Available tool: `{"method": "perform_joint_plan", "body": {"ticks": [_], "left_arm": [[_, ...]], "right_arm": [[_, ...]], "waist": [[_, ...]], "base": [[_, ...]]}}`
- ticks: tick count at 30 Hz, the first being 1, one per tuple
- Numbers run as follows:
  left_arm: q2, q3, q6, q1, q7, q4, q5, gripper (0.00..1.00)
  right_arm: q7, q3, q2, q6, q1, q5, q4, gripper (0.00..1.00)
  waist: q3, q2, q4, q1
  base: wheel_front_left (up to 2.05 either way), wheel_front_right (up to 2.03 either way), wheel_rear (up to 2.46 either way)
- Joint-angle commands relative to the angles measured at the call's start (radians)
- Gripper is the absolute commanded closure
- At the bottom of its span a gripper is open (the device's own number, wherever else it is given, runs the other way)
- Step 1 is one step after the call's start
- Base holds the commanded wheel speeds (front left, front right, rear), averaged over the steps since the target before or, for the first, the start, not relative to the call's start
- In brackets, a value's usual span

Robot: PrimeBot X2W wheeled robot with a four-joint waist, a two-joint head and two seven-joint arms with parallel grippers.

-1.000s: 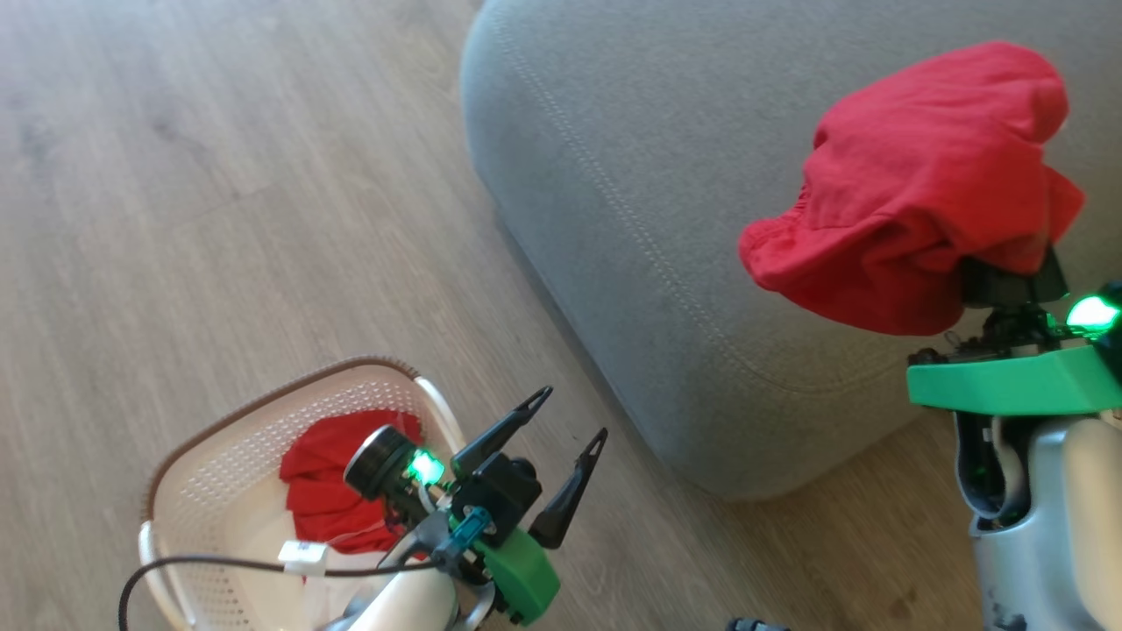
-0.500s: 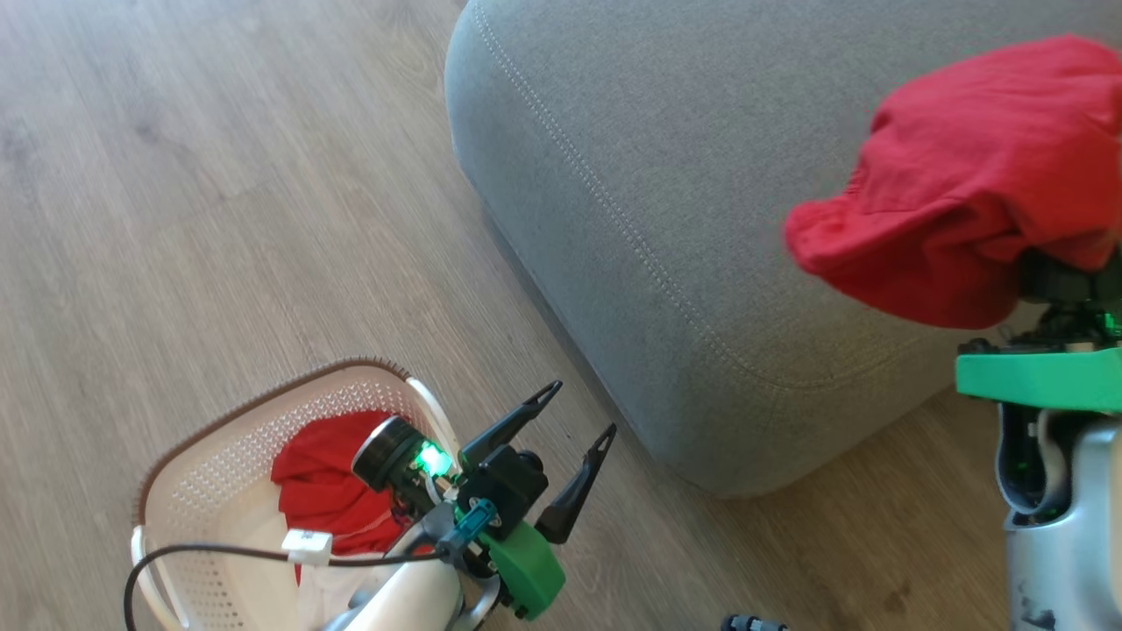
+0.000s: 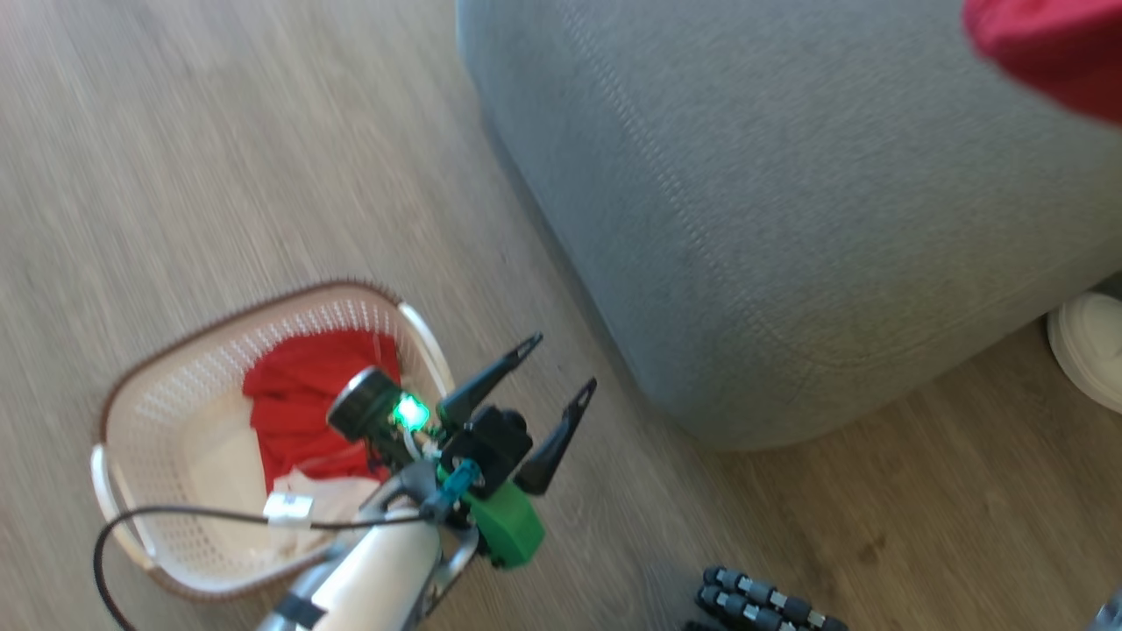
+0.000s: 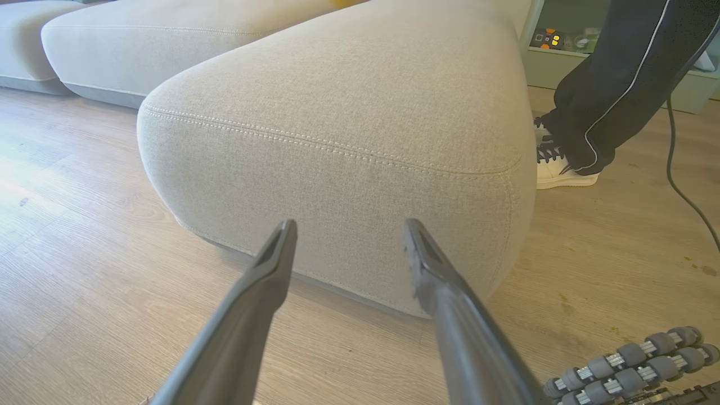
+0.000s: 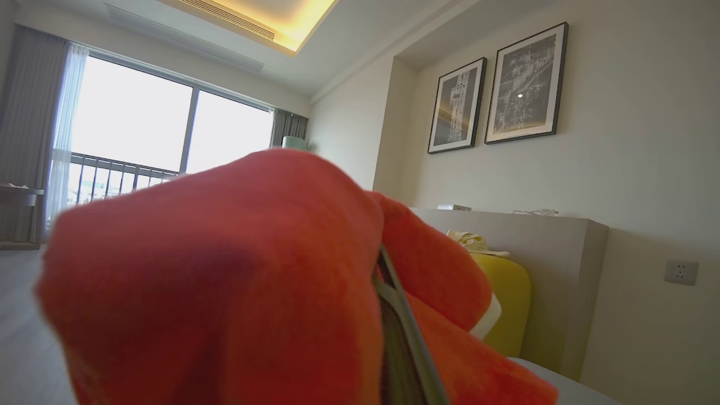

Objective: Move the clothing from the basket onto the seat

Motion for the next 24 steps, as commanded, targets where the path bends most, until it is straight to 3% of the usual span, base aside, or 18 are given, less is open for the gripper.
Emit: {"method": "perform_joint_plan", "body": {"ticks": [1, 9, 13, 17, 24], "left_arm": [[0.006, 0.022, -0.002, -0.035, -0.005, -0.021, 0.013, 0.0], [0.026, -0.029, -0.008, -0.124, -0.005, -0.003, 0.04, 0.0], [0.035, -0.025, 0.012, -0.163, -0.005, -0.003, 0.03, 0.0], [0.046, -0.03, 0.033, -0.199, -0.005, -0.015, 0.026, 0.0], [0.039, -0.044, 0.058, -0.216, -0.005, -0.018, 0.013, 0.0]], "right_arm": [[0.001, -0.002, -0.024, 0.0, -0.041, 0.02, -0.021, 1.0], [0.001, -0.109, -0.109, 0.0, -0.274, 0.113, 0.159, 1.0], [0.001, -0.154, -0.155, 0.0, -0.377, 0.132, 0.272, 1.0], [0.001, -0.163, -0.215, 0.0, -0.463, 0.103, 0.41, 1.0], [0.001, -0.227, -0.248, 0.0, -0.526, 0.058, 0.693, 1.0]], "waist": [[0.058, 0.0, 0.022, -0.0001], [0.206, 0.0, 0.047, -0.0001], [0.258, 0.0, 0.071, -0.0001], [0.301, 0.0, 0.106, -0.0001], [0.326, 0.0, 0.162, -0.0001]], "base": [[0.0, 0.0, 0.0], [0.0, 0.0, 0.0], [0.0, 0.0, 0.0], [0.0, 0.0, 0.0], [0.0, 0.0, 0.0]]}}
